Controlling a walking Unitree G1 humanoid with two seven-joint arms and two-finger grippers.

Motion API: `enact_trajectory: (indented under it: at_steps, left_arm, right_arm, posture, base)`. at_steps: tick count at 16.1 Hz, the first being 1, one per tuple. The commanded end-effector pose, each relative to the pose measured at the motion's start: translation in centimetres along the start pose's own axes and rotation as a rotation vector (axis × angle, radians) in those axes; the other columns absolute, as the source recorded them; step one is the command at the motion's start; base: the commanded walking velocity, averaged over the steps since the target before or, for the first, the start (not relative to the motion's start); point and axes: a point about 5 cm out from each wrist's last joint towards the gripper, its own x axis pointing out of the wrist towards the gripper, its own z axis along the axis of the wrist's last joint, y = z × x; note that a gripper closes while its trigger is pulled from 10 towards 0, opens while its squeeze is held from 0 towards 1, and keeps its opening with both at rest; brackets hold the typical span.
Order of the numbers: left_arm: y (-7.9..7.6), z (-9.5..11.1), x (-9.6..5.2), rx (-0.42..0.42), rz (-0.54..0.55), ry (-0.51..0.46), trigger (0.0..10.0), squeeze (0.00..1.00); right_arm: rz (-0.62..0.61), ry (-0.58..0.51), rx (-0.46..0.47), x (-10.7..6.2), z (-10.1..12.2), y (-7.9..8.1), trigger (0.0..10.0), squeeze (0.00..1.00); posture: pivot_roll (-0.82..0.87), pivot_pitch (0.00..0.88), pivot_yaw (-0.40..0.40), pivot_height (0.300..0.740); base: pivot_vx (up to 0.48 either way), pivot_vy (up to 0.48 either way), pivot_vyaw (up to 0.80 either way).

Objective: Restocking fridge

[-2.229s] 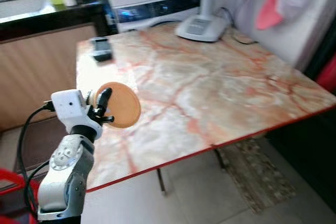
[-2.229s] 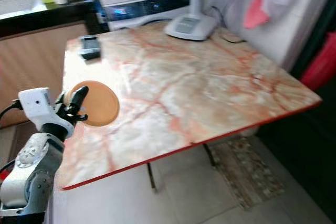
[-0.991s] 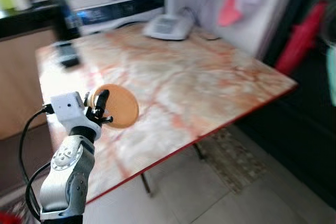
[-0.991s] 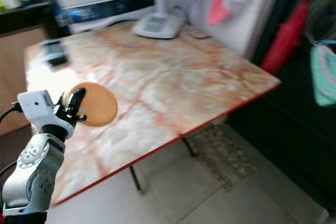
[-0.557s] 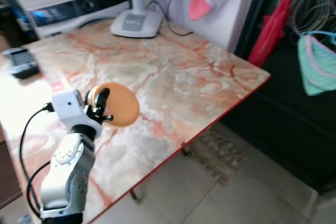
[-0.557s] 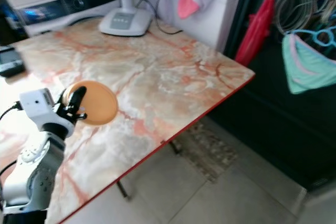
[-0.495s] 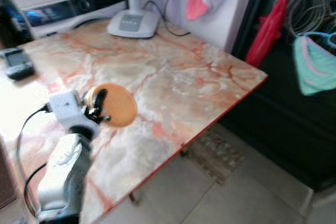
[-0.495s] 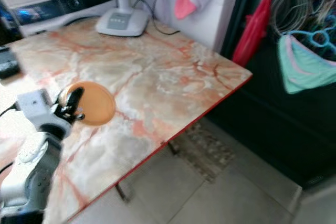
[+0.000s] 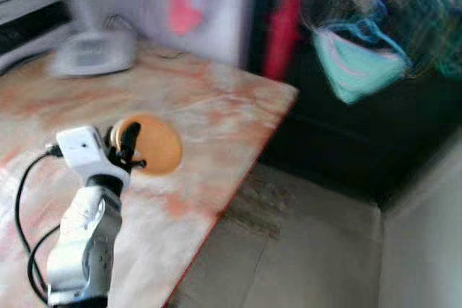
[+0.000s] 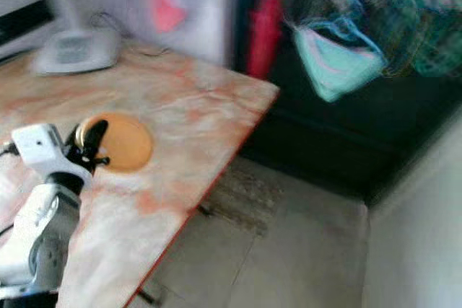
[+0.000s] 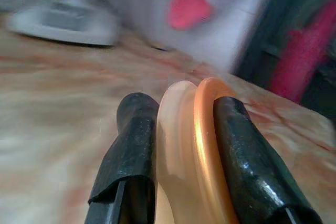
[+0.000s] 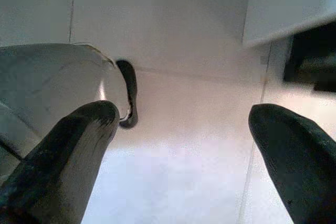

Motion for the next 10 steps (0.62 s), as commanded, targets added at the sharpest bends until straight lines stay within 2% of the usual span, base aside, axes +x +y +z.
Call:
enact_trajectory:
  at_steps: [1,10]
  left_arm:
    - [-1.13,0.23,0.09,-0.006,-0.045,-0.015,10.0,0.0]
    - [-1.8,0.12,0.08,-0.024,-0.092,-0.011,10.0,0.0]
  right_arm:
    - [0.011,0.026,0.01,-0.17,-0.78,0.38,10.0,0.0]
    - [0.01,0.028,0.011,-0.16,-0.8,0.41,10.0,0.0]
  posture:
    - [0.15,0.063,0.035,0.74]
    - [0.15,0.063,0.035,0.74]
  base:
    - [0.0,0.0,-0.8]
    - [0.0,0.0,-0.8]
